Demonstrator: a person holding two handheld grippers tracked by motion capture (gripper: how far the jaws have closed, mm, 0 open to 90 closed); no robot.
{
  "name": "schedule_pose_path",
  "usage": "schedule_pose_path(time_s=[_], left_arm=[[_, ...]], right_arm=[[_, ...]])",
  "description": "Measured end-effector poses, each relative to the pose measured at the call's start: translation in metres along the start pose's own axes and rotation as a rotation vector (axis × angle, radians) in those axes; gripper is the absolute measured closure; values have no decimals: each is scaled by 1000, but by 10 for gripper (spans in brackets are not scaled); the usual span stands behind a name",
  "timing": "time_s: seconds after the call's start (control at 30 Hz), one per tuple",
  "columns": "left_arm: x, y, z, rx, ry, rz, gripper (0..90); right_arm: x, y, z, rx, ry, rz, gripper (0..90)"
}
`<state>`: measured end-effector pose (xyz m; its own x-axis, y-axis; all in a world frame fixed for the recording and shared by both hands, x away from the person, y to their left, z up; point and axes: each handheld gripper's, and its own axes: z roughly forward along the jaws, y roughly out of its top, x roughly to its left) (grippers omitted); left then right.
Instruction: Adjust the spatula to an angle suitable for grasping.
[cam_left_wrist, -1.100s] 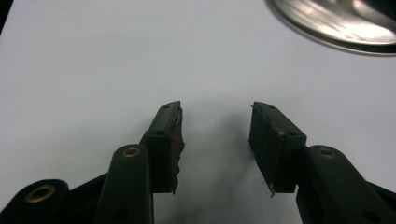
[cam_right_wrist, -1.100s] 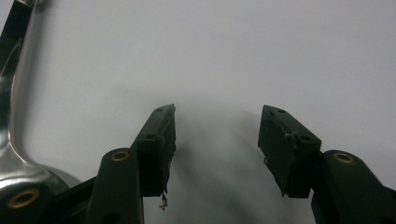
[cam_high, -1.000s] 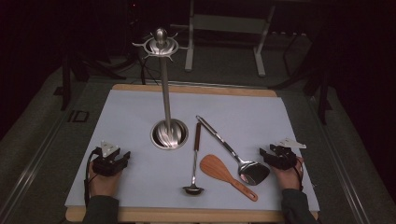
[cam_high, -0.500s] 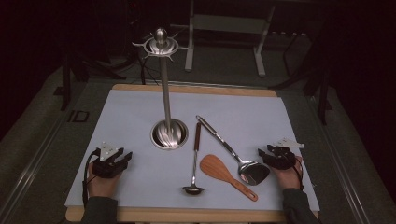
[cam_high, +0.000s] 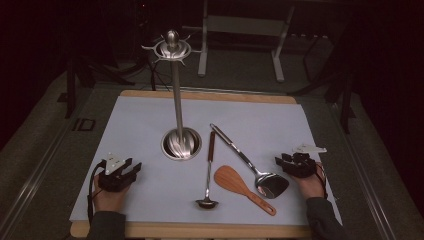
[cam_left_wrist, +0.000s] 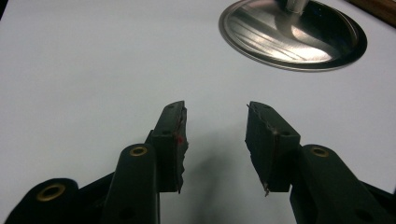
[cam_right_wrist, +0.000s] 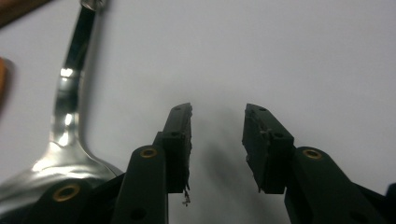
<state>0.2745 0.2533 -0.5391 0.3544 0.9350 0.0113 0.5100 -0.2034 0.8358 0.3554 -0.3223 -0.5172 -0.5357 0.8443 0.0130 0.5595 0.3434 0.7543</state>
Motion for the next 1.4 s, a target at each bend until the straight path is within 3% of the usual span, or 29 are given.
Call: schedule_pose_path(time_s=[0.2, 0.43, 0.6, 1.0, 1.4], left_arm=[[-2, 0, 0, 3, 4, 17, 583], [-2, 0, 1, 5, 7, 21, 583], [-4, 0, 1, 9, 8, 41, 591], [-4, 0, 1, 8, 9, 42, 588], [-5, 0, 1, 7, 10, 45, 581]], right_arm=[[10, 27, -5, 2, 37, -25, 656], [24, 56, 2, 32, 51, -77, 674], [39, 76, 18, 66, 78, -120, 697], [69, 104, 60, 146, 118, -165, 711], [93, 118, 98, 226, 133, -185, 693]])
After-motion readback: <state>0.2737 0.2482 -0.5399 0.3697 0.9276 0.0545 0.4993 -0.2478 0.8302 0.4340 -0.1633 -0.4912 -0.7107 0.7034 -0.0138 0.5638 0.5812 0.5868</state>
